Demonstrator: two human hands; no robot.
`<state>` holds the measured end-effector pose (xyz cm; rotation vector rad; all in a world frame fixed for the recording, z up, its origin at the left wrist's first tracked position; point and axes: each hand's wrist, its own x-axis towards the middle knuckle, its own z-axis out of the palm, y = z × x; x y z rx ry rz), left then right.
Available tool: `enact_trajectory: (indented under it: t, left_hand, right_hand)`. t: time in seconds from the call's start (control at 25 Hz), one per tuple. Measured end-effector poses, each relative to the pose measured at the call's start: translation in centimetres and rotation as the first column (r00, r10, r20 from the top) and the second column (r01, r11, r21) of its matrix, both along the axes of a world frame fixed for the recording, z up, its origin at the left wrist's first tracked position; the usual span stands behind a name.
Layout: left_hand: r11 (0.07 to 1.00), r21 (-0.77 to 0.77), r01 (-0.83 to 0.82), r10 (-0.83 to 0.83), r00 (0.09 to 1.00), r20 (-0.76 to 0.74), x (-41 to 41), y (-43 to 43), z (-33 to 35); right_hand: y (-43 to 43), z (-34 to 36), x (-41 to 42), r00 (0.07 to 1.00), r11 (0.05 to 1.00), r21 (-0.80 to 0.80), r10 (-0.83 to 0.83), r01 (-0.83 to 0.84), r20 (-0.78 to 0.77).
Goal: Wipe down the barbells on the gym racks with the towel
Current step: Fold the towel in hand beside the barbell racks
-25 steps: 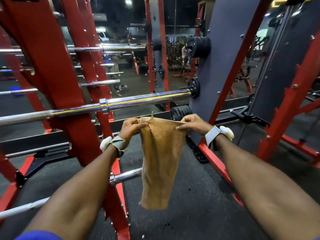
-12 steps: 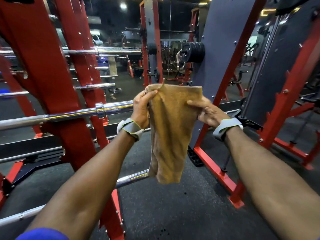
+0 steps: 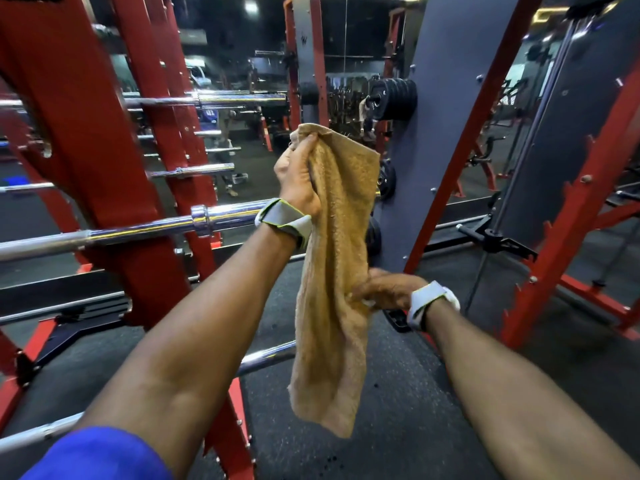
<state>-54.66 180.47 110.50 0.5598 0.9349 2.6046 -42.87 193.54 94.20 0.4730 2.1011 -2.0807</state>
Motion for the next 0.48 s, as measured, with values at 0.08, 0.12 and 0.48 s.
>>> enact_trajectory:
  t: [0.08, 0.12, 0.48]
  left_hand:
    - [0.999, -0.035, 0.0, 0.0, 1.0, -0.002, -0.6, 0.2, -1.1]
    - [0.998, -0.062, 0.008, -0.01, 1.0, -0.022, -1.0, 0.2, -2.0]
    - [0.436, -0.89, 0.134, -0.424, 0.903, -0.072, -4.9, -2.3, -15.3]
  right_hand:
    - [-1.4, -0.9, 0.0, 0.996, 1.0, -0.003, -0.018, 0.019, 0.09]
    - [-1.6, -0.4, 0.3, 0.997, 0.996, -0.068, -0.049, 0.052, 0.052]
    - [-1.1, 5.4, 1.2, 0.811, 0.744, -0.592, -0.531, 0.309, -0.246]
